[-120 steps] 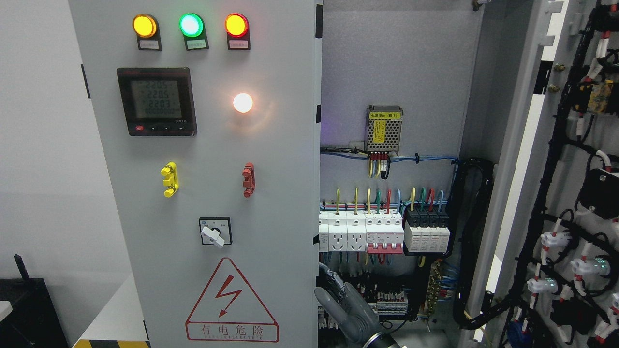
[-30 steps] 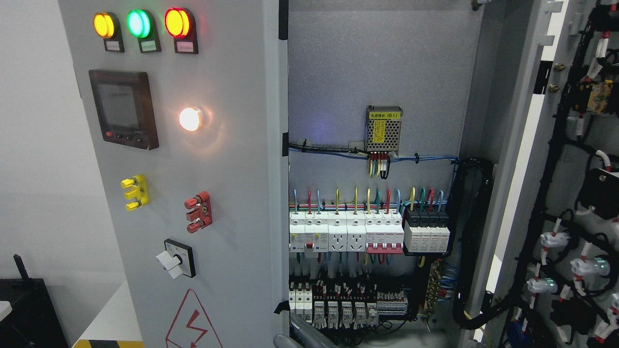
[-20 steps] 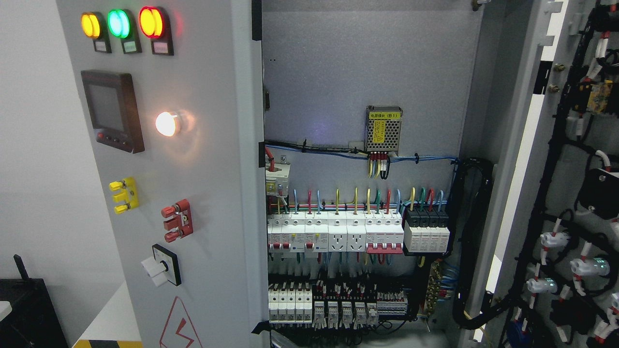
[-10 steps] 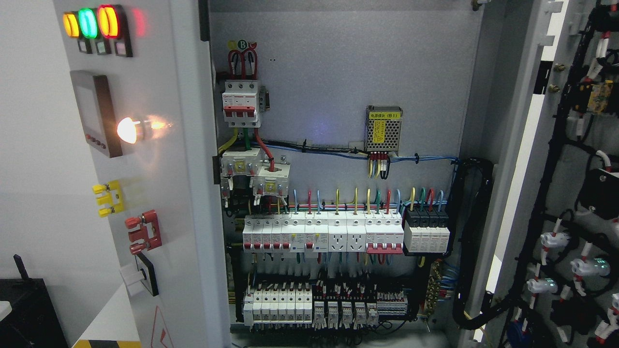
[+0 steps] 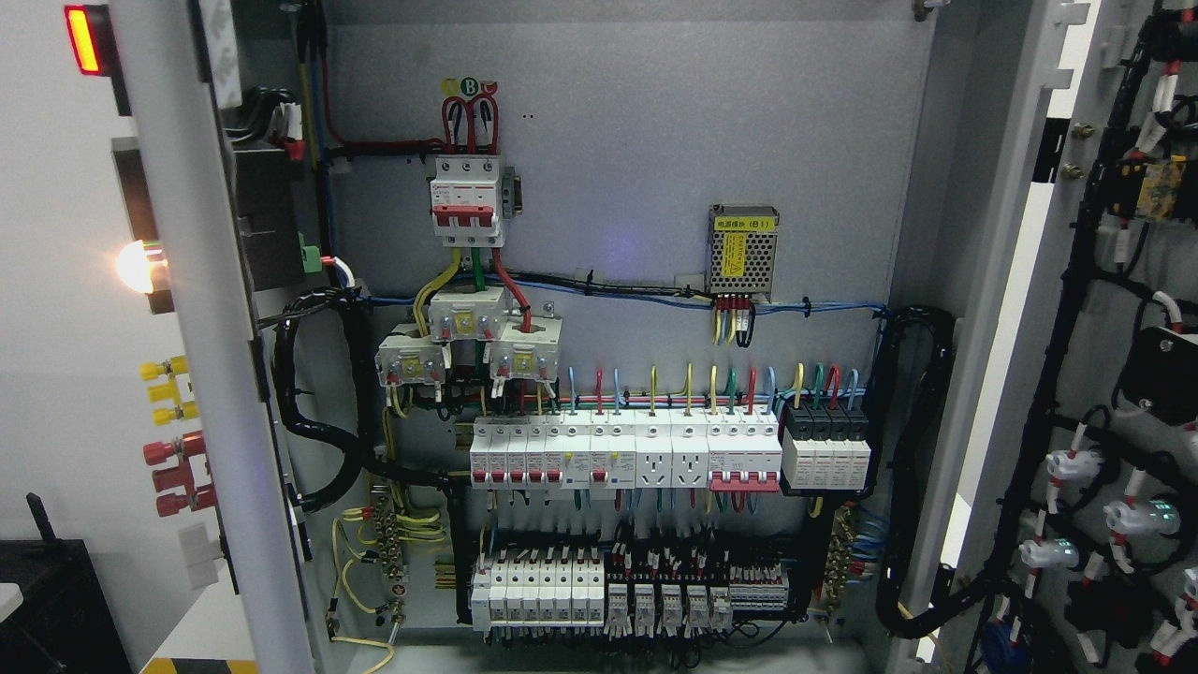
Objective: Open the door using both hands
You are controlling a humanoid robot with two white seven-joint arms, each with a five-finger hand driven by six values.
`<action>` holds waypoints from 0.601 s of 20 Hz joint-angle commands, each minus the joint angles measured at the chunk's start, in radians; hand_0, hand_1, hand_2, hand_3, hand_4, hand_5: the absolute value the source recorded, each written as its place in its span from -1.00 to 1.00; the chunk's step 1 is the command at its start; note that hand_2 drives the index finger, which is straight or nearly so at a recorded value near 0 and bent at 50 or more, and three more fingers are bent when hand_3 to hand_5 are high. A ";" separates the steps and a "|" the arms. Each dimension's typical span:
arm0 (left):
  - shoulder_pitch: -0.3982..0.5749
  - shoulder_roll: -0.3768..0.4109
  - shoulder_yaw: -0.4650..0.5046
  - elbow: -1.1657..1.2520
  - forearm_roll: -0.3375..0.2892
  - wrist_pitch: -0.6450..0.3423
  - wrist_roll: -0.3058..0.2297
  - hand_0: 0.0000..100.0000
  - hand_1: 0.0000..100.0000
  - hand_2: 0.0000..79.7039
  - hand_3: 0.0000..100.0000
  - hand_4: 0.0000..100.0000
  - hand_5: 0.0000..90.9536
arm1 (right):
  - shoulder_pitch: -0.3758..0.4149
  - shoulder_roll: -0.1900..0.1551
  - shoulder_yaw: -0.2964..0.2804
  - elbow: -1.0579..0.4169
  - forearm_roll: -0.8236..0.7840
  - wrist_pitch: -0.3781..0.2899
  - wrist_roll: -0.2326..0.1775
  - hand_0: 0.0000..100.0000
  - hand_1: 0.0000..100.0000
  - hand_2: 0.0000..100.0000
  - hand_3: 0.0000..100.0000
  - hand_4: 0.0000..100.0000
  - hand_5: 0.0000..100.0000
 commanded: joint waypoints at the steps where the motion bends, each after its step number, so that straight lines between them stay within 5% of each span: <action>1: 0.000 0.000 0.000 0.000 0.000 0.000 0.000 -0.76 -0.22 -1.00 -1.00 -1.00 -1.00 | -0.007 0.015 0.075 -0.009 0.004 0.015 -0.009 -0.76 -0.22 -1.00 -1.00 -1.00 -1.00; 12: 0.000 0.000 0.000 0.000 0.000 0.000 0.000 -0.76 -0.22 -1.00 -1.00 -1.00 -1.00 | -0.036 0.076 0.124 0.003 0.014 0.060 -0.039 -0.76 -0.22 -1.00 -1.00 -1.00 -1.00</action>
